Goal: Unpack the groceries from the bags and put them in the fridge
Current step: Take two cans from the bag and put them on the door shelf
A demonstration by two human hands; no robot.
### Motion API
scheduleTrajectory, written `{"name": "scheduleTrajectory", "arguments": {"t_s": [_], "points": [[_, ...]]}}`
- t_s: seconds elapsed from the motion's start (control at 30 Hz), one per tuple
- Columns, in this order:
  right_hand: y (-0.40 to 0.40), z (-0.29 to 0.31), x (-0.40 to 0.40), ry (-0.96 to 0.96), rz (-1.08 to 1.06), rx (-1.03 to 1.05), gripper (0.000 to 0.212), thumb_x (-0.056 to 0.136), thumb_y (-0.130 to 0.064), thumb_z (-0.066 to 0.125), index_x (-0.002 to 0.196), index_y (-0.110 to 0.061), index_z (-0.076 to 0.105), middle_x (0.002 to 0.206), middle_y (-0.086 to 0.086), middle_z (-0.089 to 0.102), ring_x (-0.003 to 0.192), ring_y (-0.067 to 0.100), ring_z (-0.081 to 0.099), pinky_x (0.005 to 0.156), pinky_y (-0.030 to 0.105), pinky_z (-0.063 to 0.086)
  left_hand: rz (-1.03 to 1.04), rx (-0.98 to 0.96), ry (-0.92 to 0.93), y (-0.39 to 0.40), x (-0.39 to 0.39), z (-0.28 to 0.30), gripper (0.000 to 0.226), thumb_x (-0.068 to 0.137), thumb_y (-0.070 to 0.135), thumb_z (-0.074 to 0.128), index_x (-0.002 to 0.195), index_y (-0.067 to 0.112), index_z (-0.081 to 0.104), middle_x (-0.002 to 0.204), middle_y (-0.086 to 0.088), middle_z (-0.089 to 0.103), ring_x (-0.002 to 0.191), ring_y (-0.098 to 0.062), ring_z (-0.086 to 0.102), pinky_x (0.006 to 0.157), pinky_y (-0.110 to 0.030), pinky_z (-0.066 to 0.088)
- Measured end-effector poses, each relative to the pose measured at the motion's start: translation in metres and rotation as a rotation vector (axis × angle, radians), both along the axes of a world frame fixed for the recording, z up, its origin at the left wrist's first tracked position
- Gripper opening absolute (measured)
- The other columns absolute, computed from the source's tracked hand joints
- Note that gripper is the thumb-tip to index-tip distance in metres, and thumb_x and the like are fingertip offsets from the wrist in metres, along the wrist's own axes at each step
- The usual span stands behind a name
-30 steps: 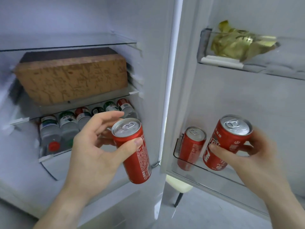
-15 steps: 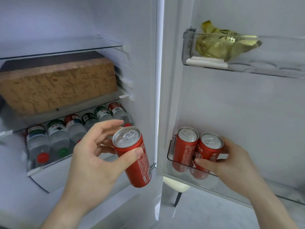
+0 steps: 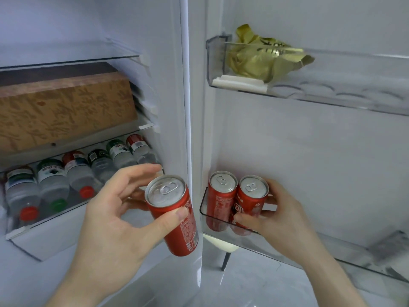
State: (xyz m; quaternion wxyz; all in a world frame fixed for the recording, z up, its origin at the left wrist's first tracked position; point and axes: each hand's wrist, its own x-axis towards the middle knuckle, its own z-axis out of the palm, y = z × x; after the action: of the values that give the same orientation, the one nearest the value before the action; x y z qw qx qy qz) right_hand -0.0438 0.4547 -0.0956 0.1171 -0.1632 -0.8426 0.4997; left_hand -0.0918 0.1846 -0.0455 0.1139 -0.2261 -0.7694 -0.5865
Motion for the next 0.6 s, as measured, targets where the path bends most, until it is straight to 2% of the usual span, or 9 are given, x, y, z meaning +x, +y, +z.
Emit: {"name": "scheduleTrajectory", "arguments": {"t_s": [0.1, 0.17, 0.2, 0.3, 0.37, 0.43, 0.53, 0.6], "points": [[0.013, 0.001, 0.013, 0.023, 0.062, -0.021, 0.086, 0.064, -0.037, 0.096, 0.137, -0.046, 0.051, 0.125, -0.029, 0.062, 0.112, -0.005, 0.063, 0.089, 0.025, 0.056, 0.012, 0.002, 0.017, 0.014, 0.013, 0.004, 0.069, 0.056, 0.052, 0.086, 0.120, 0.038, 0.064, 0.115, 0.012, 0.074, 0.106, -0.013, 0.070, 0.088, -0.025, 0.055], [0.028, 0.003, 0.026, 0.032, 0.102, 0.026, 0.083, 0.066, -0.050, 0.090, 0.138, -0.048, 0.050, 0.127, -0.034, 0.059, 0.115, -0.008, 0.059, 0.093, 0.025, 0.053, 0.019, 0.014, 0.043, 0.027, 0.024, 0.009, 0.068, 0.059, 0.049, 0.086, 0.121, 0.037, 0.063, 0.118, 0.011, 0.074, 0.108, -0.015, 0.070, 0.088, -0.025, 0.055], [0.037, 0.005, 0.033, 0.033, 0.124, 0.061, 0.077, 0.067, -0.053, 0.086, 0.136, -0.049, 0.052, 0.128, -0.035, 0.059, 0.115, -0.008, 0.059, 0.093, 0.025, 0.052, 0.015, 0.022, 0.057, 0.036, 0.030, 0.013, 0.067, 0.060, 0.048, 0.087, 0.122, 0.036, 0.063, 0.118, 0.010, 0.074, 0.108, -0.016, 0.070, 0.087, -0.023, 0.054], [0.066, 0.007, 0.053, -0.004, 0.204, 0.148, 0.054, 0.080, -0.042, 0.081, 0.127, -0.052, 0.056, 0.126, -0.035, 0.061, 0.112, -0.007, 0.061, 0.095, 0.026, 0.052, 0.000, 0.039, 0.082, 0.068, 0.047, 0.020, 0.067, 0.064, 0.040, 0.092, 0.123, 0.035, 0.062, 0.117, 0.009, 0.074, 0.109, -0.019, 0.070, 0.085, -0.022, 0.054], [0.087, 0.005, 0.063, -0.065, 0.264, 0.192, 0.050, 0.083, -0.042, 0.079, 0.125, -0.054, 0.056, 0.123, -0.035, 0.062, 0.108, -0.007, 0.063, 0.095, 0.025, 0.052, 0.006, 0.041, 0.080, 0.091, 0.059, 0.023, 0.066, 0.065, 0.035, 0.092, 0.123, 0.038, 0.061, 0.120, 0.011, 0.073, 0.112, -0.018, 0.068, 0.088, -0.026, 0.054], [0.105, 0.002, 0.072, -0.127, 0.315, 0.234, 0.048, 0.083, -0.049, 0.076, 0.126, -0.056, 0.055, 0.123, -0.038, 0.060, 0.109, -0.010, 0.061, 0.095, 0.023, 0.052, 0.000, 0.032, 0.078, 0.116, 0.071, 0.027, 0.066, 0.066, 0.034, 0.091, 0.124, 0.039, 0.060, 0.122, 0.015, 0.071, 0.117, -0.013, 0.067, 0.092, -0.028, 0.053], [0.125, -0.001, 0.079, -0.179, 0.357, 0.282, 0.052, 0.080, -0.067, 0.068, 0.129, -0.057, 0.052, 0.125, -0.043, 0.055, 0.111, -0.014, 0.057, 0.093, 0.020, 0.052, -0.018, 0.013, 0.045, 0.152, 0.081, 0.029, 0.065, 0.071, 0.028, 0.094, 0.125, 0.039, 0.060, 0.121, 0.021, 0.070, 0.117, -0.004, 0.065, 0.095, -0.021, 0.052], [0.132, -0.003, 0.080, -0.209, 0.392, 0.328, 0.057, 0.078, -0.077, 0.059, 0.130, -0.059, 0.047, 0.127, -0.043, 0.050, 0.111, -0.015, 0.055, 0.090, 0.019, 0.051, -0.015, -0.033, 0.006, 0.172, 0.082, 0.025, 0.065, 0.073, 0.030, 0.092, 0.128, 0.043, 0.059, 0.123, 0.023, 0.069, 0.118, -0.002, 0.064, 0.098, -0.028, 0.053]]}}
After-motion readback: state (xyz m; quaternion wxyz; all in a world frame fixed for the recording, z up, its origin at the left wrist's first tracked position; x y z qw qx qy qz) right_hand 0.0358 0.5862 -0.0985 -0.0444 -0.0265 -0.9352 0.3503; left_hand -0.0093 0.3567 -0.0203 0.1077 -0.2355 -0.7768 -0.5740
